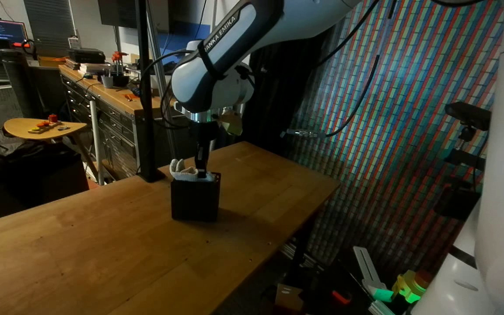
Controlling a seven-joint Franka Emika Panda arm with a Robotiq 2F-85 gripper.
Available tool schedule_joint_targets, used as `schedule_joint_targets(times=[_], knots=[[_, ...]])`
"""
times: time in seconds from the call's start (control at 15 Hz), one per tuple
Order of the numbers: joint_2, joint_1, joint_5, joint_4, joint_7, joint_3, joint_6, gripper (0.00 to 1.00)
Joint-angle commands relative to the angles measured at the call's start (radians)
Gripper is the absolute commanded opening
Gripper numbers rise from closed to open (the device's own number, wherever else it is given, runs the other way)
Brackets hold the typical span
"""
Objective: Put the white towel inside the black basket
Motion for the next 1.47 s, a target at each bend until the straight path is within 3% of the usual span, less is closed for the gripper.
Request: schedule_joint_targets(times=[0.0, 0.53, 1.4], knots=[[0.002, 0.024, -0.032, 0.026, 0.083, 0.001, -0.048, 0.04], [0.008, 0.054, -0.083, 0.057, 0.388, -0.007, -0.16, 0.03], [0.015, 0.062, -0.047, 0.083, 0.755, -0.021, -0.152, 0.03]])
